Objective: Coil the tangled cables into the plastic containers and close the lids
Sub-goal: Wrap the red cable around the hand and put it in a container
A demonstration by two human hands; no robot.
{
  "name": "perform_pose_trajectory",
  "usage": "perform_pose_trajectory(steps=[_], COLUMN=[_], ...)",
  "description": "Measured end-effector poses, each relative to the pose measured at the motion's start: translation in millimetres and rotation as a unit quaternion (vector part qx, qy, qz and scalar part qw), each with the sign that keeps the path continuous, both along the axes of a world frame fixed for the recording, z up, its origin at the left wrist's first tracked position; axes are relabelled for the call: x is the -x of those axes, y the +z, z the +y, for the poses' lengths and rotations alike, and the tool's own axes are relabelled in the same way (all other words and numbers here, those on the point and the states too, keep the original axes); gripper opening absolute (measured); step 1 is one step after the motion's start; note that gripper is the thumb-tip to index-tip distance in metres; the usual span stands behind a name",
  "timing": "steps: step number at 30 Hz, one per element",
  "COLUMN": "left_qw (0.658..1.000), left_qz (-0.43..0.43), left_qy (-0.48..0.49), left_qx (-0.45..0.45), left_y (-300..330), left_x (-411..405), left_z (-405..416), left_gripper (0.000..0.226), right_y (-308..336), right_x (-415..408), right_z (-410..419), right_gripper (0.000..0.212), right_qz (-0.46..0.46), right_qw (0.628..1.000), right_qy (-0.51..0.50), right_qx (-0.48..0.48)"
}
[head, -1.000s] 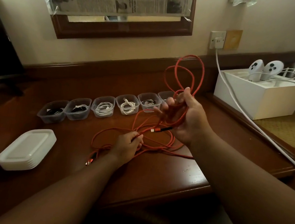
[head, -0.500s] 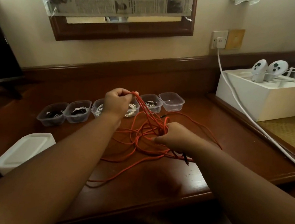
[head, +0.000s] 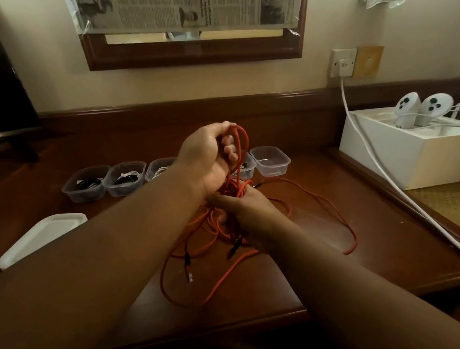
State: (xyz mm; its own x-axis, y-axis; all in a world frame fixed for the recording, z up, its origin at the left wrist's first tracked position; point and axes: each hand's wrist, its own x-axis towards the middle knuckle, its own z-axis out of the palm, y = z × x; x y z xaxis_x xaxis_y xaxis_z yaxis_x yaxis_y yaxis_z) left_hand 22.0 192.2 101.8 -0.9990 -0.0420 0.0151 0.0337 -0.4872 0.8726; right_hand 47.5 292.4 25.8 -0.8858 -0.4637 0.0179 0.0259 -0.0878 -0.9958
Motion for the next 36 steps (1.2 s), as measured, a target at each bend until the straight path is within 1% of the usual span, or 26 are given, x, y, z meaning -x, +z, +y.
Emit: perform_pose_trajectory(steps=[2,3,5,7,8,9,10,12,13,14,16,19,20,22,23,24,25,27,28,29,30,31,33,34,35,36], left_qw=[0.998,0.992,0.966,0.933,0.922,0.92,0.93,0.958,0.957,0.945,0.916,0.878,0.859,0.822,0.817,0.827,0.851,0.895,0.899,0.89,0.869,0.837,0.759,0.74,0.742,0.762], left_qz=[0.051,0.088,0.161,0.203,0.205,0.186,0.149,0.072,0.056,0.056,0.079,0.085,0.086,0.091,0.094,0.097,0.096,0.063,0.046,0.035,0.032,0.035,0.034,0.024,0.009,-0.003], left_qy=[0.024,0.049,0.129,0.209,0.23,0.226,0.189,0.045,-0.025,-0.076,-0.143,-0.197,-0.217,-0.235,-0.229,-0.22,-0.213,-0.24,-0.28,-0.325,-0.368,-0.403,-0.448,-0.445,-0.418,-0.365], left_qx=[0.04,0.076,0.154,0.212,0.236,0.262,0.277,0.275,0.284,0.312,0.366,0.428,0.457,0.511,0.521,0.508,0.47,0.372,0.333,0.317,0.329,0.368,0.471,0.503,0.525,0.536], left_y=[3.8,2.9,-6.0,-25.4,-37.3,-50.5,-62.5,-83.2,-91.4,-97.3,-104.8,-106.9,-106.4,-107.7,-109.1,-108.7,-107.5,-101.6,-99.3,-97.8,-98.2,-100.9,-110.7,-114.7,-116.2,-115.4], left_x=[-3.9,-4.7,-6.2,-10.2,-13.3,-15.7,-18.1,-23.1,-25.8,-28.5,-31.6,-32.0,-32.3,-30.0,-27.9,-27.8,-28.7,-32.5,-34.6,-38.0,-41.7,-44.3,-47.7,-47.9,-48.0,-47.5], left_z=[-0.1,-2.1,-8.2,-15.4,-18.2,-21.3,-24.6,-31.2,-34.7,-38.1,-40.5,-43.2,-45.1,-49.9,-51.3,-50.6,-47.9,-41.0,-38.3,-36.0,-34.2,-34.0,-38.2,-41.1,-44.6,-47.8], left_gripper=[0.021,0.02,0.016,0.01,0.01,0.011,0.012,0.015,0.014,0.011,0.011,0.018,0.019,0.016,0.013,0.012,0.017,0.04,0.049,0.052,0.049,0.042,0.026,0.022,0.022,0.025], right_y=[3.5,5.1,8.2,11.7,14.1,17.0,20.2,25.7,28.6,30.8,35.9,45.2,48.4,52.6,53.5,53.6,53.1,52.9,54.1,55.8,57.9,60.1,63.3,63.6,63.1,61.7], right_x=[-2.0,-1.6,1.2,5.5,8.1,10.9,13.7,20.4,22.5,24.0,24.0,20.0,18.6,18.2,18.5,18.6,18.4,17.0,16.0,15.3,15.1,15.8,18.2,18.7,18.8,18.1], right_z=[-2.6,-3.3,-3.5,-1.8,-1.1,0.0,0.9,3.4,4.6,5.5,7.4,11.9,14.4,20.0,21.8,23.2,23.9,23.8,24.2,25.5,27.7,31.1,40.0,45.1,50.0,54.6], right_gripper=[0.015,0.016,0.015,0.014,0.014,0.014,0.015,0.016,0.016,0.017,0.018,0.021,0.022,0.023,0.023,0.023,0.023,0.023,0.023,0.023,0.023,0.022,0.022,0.022,0.022,0.022], right_qz=[0.0,-0.001,-0.016,-0.057,-0.083,-0.105,-0.119,-0.128,-0.124,-0.119,-0.108,-0.107,-0.106,-0.104,-0.101,-0.096,-0.09,-0.071,-0.06,-0.048,-0.036,-0.027,-0.027,-0.036,-0.049,-0.061], right_qw=[0.999,0.997,0.992,0.984,0.976,0.966,0.954,0.937,0.933,0.931,0.931,0.926,0.922,0.914,0.912,0.912,0.912,0.913,0.913,0.912,0.91,0.909,0.906,0.907,0.912,0.923], right_qy=[-0.04,-0.069,-0.124,-0.162,-0.174,-0.181,-0.187,-0.201,-0.208,-0.214,-0.217,-0.226,-0.231,-0.234,-0.233,-0.231,-0.23,-0.231,-0.235,-0.245,-0.259,-0.274,-0.296,-0.297,-0.288,-0.268], right_qx=[-0.015,-0.021,-0.005,0.054,0.102,0.155,0.201,0.257,0.267,0.27,0.271,0.283,0.292,0.315,0.322,0.326,0.327,0.328,0.327,0.325,0.322,0.314,0.301,0.298,0.289,0.269])
